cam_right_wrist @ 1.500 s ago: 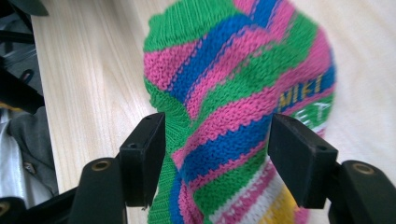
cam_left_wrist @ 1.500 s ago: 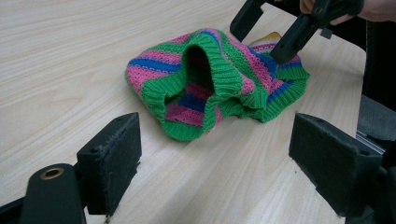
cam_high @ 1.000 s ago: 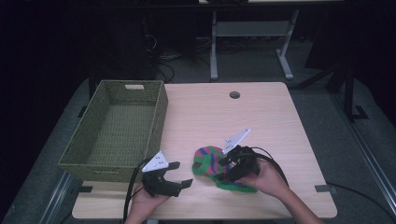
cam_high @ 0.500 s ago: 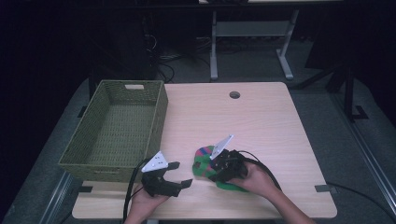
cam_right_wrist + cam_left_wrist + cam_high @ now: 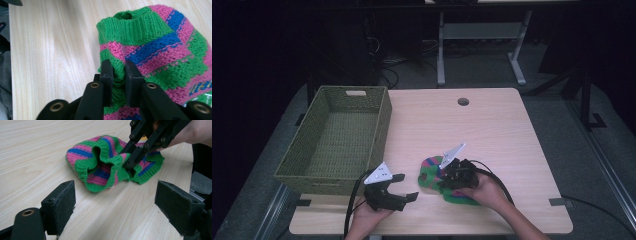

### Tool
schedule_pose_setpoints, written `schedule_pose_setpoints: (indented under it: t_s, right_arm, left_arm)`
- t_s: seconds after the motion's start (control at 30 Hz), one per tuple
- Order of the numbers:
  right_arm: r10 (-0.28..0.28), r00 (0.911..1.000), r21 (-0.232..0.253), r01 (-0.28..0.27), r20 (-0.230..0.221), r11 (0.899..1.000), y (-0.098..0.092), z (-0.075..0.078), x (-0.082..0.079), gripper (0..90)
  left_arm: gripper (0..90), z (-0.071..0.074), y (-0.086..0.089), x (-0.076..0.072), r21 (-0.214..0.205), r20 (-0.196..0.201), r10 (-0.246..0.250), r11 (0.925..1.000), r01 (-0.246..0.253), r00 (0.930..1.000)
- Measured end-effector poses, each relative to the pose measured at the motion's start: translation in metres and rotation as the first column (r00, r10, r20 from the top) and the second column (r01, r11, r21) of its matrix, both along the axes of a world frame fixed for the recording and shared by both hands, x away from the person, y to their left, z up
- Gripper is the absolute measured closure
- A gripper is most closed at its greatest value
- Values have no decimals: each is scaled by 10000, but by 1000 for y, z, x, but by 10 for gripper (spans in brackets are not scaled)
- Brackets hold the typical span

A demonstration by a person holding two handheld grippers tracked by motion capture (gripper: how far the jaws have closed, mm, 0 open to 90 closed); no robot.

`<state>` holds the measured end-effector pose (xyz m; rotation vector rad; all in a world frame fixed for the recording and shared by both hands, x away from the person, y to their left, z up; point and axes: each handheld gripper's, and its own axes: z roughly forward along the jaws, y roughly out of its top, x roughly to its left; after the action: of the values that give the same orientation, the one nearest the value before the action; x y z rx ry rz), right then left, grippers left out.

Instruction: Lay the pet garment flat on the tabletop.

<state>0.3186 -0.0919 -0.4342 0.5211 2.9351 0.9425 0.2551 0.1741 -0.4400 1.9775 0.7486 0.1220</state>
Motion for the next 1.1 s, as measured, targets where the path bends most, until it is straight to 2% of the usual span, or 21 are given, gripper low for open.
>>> schedule_pose_setpoints:
  t_s: [0.1, 0.17, 0.23, 0.47, 0.53, 0.57, 0.63, 0.7, 0.83, 1.1]
  right_arm:
    - [-43, 9998, 326, 49, -205, 9995, -5, 4, 1, 822]
    - [-32, 9997, 350, 40, -253, 9994, -8, 8, 1, 825]
    - [-4, 9999, 435, 10, -133, 9991, -10, 12, 0, 828]
    - [-103, 9998, 851, 116, -159, 9963, -20, 27, 1, 832]
    - [-137, 9996, 857, 158, -248, 9962, -21, 29, 1, 833]
    - [-120, 9999, 896, 130, -118, 9959, -24, 33, 0, 833]
    - [-129, 9998, 1040, 146, -171, 9945, -28, 38, 0, 833]
    - [-103, 9999, 1078, 111, -81, 9941, -32, 43, 0, 833]
    - [-82, 9999, 1078, 75, 63, 9941, -38, 52, 0, 833]
    - [-185, 9997, 1268, 200, -128, 9917, -47, 61, 2, 833]
  left_arm:
    - [167, 0, -1, 0, -10, -1, -62, 10000, 62, 10000]
    - [167, 0, -2, -1, -22, -26, -171, 9999, 171, 9998]
    - [167, -1, -3, -1, -24, -34, -199, 9998, 199, 9998]
    - [167, -1, -4, 1, -9, -21, -236, 9997, 236, 9997]
    - [167, -1, -4, 1, -24, -15, -233, 9997, 233, 9997]
    - [167, -1, -4, 2, -75, -13, -237, 9997, 237, 9997]
    - [167, -1, -4, 2, -114, -16, -240, 9996, 240, 9997]
    - [167, -1, -5, 2, -280, -172, -259, 9993, 254, 9995]
    - [167, 0, -8, 2, -278, -127, -317, 9991, 313, 9994]
    - [196, -4, -15, 6, -470, -253, -528, 9976, 515, 9983]
